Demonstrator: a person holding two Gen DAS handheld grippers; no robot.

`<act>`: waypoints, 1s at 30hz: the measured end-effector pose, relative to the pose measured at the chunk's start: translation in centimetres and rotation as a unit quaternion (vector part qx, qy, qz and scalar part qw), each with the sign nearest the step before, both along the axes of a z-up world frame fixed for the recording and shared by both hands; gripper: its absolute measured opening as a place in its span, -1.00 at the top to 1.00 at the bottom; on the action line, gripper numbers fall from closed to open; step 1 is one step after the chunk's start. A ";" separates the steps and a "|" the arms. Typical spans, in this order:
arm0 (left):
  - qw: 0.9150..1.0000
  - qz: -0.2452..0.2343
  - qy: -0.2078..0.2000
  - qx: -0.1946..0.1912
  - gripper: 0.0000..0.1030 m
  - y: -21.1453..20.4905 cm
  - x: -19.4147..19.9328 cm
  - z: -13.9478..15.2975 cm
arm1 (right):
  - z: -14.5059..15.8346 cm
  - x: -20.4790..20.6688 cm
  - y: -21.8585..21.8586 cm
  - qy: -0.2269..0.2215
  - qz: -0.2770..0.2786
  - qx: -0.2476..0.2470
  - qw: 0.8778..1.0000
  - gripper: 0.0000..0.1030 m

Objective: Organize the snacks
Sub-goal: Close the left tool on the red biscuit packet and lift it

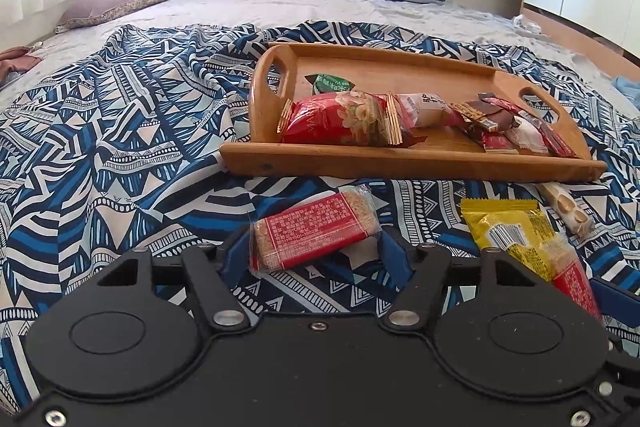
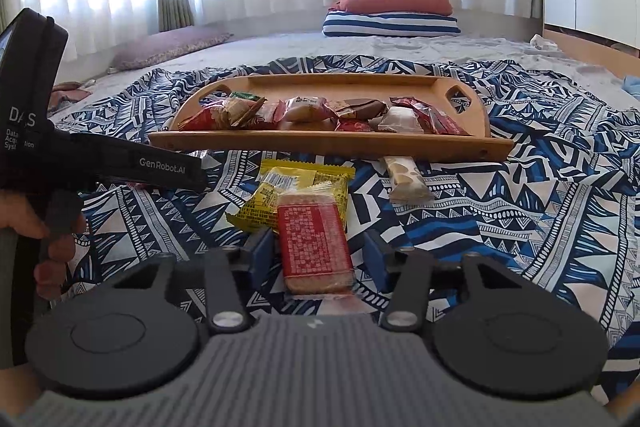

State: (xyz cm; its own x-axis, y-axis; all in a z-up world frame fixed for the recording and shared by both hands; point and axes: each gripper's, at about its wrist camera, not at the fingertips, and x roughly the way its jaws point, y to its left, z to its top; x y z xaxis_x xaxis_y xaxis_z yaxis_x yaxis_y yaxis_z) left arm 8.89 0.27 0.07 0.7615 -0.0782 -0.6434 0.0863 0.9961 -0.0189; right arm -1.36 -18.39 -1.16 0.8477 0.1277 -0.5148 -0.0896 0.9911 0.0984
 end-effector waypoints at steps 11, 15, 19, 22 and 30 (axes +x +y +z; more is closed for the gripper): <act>0.999 -0.031 -0.004 -0.011 -0.25 -0.2 -2.7 1.0 | 0.4 -0.4 -0.3 -0.005 -0.033 -0.020 0.999 0.22; 0.999 -0.048 -0.012 0.000 -0.25 -0.6 -4.1 1.3 | 0.2 -0.7 -0.1 -0.012 -0.058 -0.052 0.997 0.18; 0.998 -0.064 -0.019 0.015 -0.25 -1.0 -5.4 1.3 | -0.2 -1.1 -0.6 -0.022 -0.068 -0.047 0.996 0.13; 0.997 -0.074 -0.023 0.026 -0.25 -1.2 -6.0 1.2 | -0.5 -1.1 -0.6 -0.036 -0.080 -0.054 0.995 -0.10; 0.997 -0.065 -0.026 0.020 -0.57 -1.3 -6.3 0.7 | -1.4 -0.5 -0.9 -0.058 -0.135 -0.052 0.988 -0.22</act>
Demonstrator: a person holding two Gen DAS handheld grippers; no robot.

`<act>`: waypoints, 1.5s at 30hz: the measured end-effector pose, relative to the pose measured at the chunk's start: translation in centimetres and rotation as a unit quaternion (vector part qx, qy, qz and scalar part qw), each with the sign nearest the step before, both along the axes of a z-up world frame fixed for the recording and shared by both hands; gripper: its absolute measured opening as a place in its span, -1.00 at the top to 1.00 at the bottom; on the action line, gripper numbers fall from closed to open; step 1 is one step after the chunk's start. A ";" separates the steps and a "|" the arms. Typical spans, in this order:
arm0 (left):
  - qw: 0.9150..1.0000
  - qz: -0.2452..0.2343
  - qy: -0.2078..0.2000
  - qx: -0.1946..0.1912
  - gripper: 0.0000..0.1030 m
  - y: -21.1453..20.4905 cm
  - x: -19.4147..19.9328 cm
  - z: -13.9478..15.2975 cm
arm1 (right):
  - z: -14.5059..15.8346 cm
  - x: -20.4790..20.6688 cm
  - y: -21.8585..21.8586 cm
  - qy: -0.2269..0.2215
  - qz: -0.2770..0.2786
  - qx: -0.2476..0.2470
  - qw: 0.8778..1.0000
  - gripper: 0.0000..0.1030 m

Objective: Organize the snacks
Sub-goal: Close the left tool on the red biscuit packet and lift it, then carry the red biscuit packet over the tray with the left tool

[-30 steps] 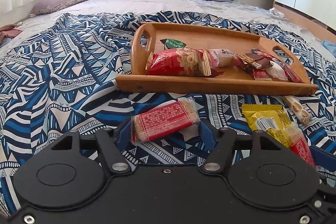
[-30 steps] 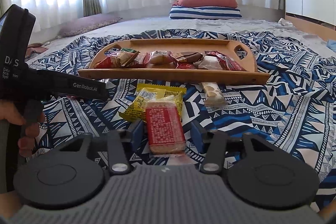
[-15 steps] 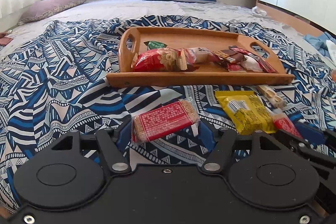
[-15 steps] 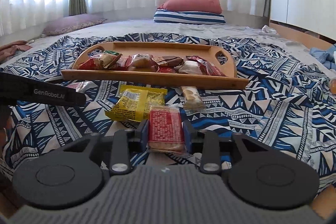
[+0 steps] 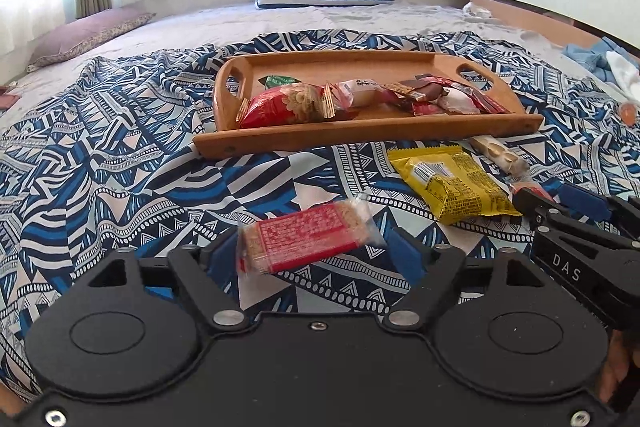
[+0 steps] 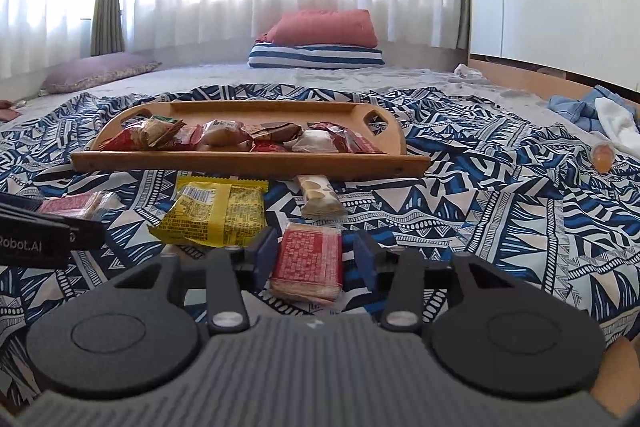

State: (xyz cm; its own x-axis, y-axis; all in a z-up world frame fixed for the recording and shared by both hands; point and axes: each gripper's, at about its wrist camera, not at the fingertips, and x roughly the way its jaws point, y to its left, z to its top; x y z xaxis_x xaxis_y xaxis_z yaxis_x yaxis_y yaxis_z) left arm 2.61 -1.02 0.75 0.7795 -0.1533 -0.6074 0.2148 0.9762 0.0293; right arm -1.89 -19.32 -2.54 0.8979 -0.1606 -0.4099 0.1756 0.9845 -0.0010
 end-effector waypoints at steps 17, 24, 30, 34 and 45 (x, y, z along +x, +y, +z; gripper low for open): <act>0.998 0.055 0.004 -0.017 -0.25 -0.4 1.0 -1.0 | -1.4 1.9 1.1 -0.001 -0.028 -0.019 0.999 -0.18; 0.998 0.041 0.019 -0.032 -0.24 -0.4 1.0 -0.2 | -0.4 1.6 0.8 0.004 -0.002 -0.011 1.000 0.26; 0.998 0.038 0.021 -0.036 -0.24 -0.2 0.9 0.5 | 0.4 1.0 0.8 0.001 0.004 -0.010 1.000 0.26; 0.999 0.030 0.007 -0.033 -0.24 -0.3 0.8 1.7 | 1.2 0.8 0.7 -0.002 0.003 -0.009 1.000 0.26; 0.999 0.008 -0.026 -0.031 -0.24 -0.9 2.8 5.3 | 4.2 2.0 -0.6 -0.013 0.008 0.009 1.000 0.26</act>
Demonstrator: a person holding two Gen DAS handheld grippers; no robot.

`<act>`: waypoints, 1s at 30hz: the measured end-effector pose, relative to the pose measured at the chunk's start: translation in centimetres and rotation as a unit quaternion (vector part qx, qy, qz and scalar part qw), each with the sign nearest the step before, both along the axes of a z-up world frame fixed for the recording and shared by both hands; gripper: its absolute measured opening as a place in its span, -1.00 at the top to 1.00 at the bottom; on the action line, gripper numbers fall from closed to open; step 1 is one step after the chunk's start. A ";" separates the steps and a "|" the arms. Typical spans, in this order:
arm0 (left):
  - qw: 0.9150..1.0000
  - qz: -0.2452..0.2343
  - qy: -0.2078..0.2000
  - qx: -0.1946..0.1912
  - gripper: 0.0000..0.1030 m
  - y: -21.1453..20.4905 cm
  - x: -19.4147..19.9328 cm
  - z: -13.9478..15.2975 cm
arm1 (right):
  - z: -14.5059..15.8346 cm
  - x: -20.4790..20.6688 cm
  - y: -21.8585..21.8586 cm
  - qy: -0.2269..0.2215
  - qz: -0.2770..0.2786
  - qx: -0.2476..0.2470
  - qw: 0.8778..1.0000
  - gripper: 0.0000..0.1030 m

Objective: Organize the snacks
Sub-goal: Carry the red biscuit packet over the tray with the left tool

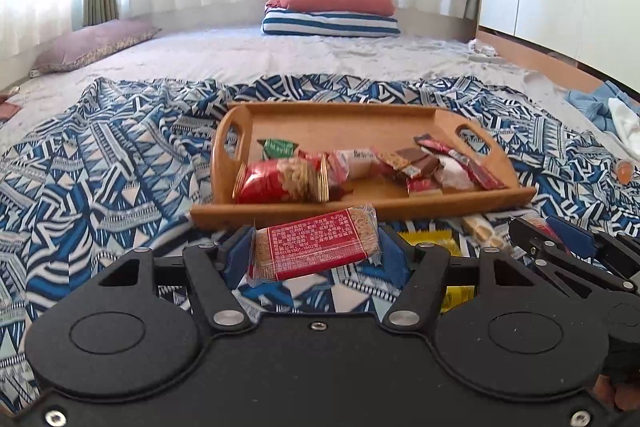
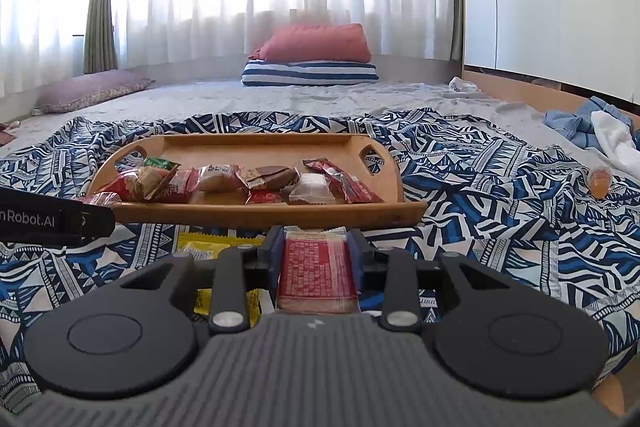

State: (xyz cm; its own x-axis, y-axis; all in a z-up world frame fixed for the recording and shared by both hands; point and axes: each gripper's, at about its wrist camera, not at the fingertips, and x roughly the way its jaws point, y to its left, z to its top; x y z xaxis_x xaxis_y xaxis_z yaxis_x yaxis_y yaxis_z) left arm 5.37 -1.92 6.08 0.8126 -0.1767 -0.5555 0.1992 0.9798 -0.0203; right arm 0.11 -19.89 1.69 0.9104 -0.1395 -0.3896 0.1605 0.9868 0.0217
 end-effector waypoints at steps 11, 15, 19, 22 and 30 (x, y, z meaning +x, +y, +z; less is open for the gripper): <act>1.000 -0.002 -0.002 -0.007 -0.24 -0.1 3.4 2.0 | 2.8 3.2 -1.6 -0.008 0.010 0.008 1.000 0.25; 1.000 0.000 -0.001 -0.008 -0.24 -0.3 5.3 2.5 | 3.5 4.9 -2.3 -0.006 0.014 0.021 1.000 0.26; 1.000 0.002 0.004 -0.014 -0.24 -0.4 7.3 2.8 | 4.2 6.8 -2.8 0.000 0.021 0.031 0.999 0.26; 1.000 0.004 0.017 -0.023 -0.24 -0.5 9.1 2.8 | 4.4 8.3 -3.0 0.012 0.029 0.040 0.999 0.26; 0.998 0.010 0.054 -0.026 -0.24 -0.9 14.2 2.2 | 4.5 13.4 -3.8 0.063 0.050 0.052 0.995 0.25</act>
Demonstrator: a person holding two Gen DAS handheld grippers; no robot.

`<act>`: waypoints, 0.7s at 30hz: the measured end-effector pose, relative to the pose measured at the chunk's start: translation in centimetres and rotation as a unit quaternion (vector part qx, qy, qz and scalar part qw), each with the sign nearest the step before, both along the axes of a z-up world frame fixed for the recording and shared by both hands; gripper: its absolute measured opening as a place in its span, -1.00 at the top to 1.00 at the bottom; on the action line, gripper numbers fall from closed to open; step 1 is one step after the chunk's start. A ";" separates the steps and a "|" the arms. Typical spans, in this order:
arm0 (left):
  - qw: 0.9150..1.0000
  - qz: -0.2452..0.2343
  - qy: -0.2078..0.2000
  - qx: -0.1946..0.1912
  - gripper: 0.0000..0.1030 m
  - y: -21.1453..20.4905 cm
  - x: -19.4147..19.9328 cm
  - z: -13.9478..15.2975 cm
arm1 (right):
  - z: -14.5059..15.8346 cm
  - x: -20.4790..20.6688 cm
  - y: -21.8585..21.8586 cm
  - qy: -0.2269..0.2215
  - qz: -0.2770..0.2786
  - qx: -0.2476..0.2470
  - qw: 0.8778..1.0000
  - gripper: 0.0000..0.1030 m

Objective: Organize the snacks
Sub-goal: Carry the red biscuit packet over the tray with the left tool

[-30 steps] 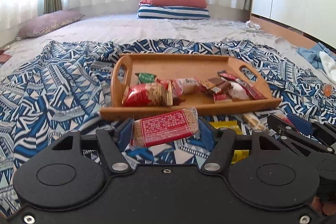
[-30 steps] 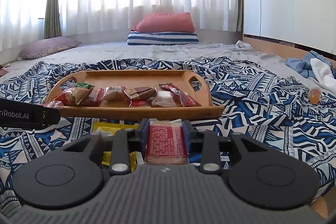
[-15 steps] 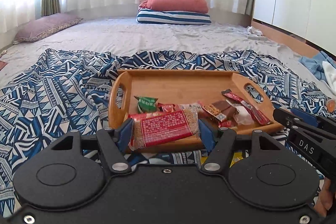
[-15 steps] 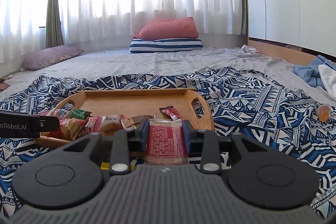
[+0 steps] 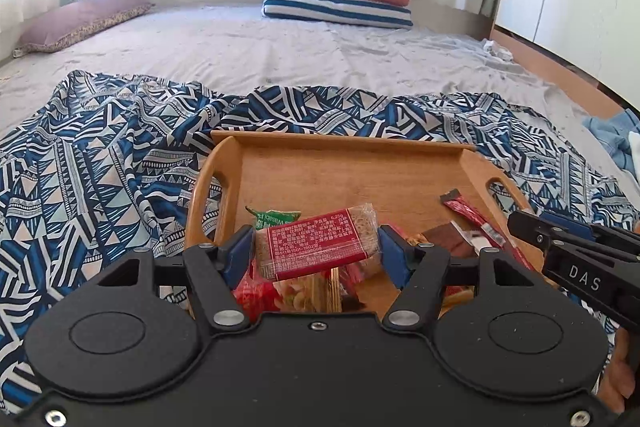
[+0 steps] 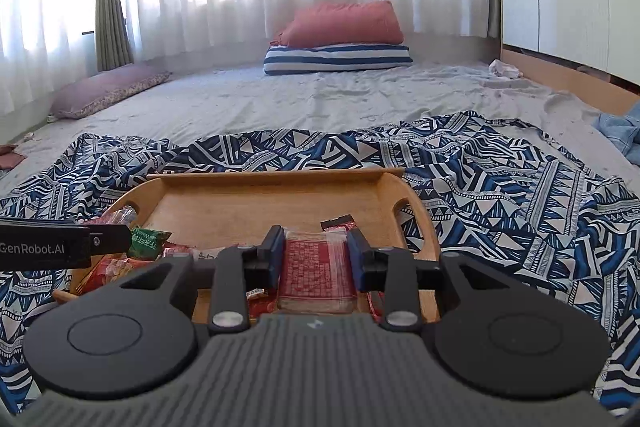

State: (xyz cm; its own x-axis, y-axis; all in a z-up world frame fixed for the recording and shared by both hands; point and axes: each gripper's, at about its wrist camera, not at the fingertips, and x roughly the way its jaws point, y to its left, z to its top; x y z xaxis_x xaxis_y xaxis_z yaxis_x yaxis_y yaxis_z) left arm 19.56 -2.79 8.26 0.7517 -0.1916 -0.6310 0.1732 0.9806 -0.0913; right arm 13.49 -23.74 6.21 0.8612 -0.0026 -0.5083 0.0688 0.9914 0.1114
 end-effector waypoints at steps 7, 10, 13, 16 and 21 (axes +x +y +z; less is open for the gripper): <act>1.000 0.012 0.025 0.003 -0.24 -0.2 4.8 -0.7 | 0.4 5.0 -1.1 0.032 0.006 0.028 0.999 0.26; 0.999 0.012 0.031 0.001 -0.24 -0.5 6.4 -1.1 | 0.3 7.0 -1.3 0.039 0.006 0.038 0.999 0.25; 0.999 0.008 0.034 0.003 -0.24 -1.0 7.6 -1.7 | -0.1 8.6 -1.5 0.046 0.009 0.055 0.997 0.25; 0.999 0.006 0.041 -0.002 -0.24 -1.5 8.7 -2.4 | -0.7 9.9 -1.3 0.057 0.018 0.061 0.996 0.25; 0.999 -0.004 0.047 -0.010 -0.24 -2.3 10.0 -3.6 | -2.1 11.7 -0.4 0.073 0.031 0.056 0.995 0.25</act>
State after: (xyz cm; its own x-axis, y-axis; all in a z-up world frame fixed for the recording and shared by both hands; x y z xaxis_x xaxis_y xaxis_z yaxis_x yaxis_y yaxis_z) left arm 29.54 -5.09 4.68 0.6881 -0.2096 -0.6947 0.1701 0.9773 -0.1264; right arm 25.21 -24.17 4.15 0.7747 0.1112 -0.6225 0.0324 0.9761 0.2147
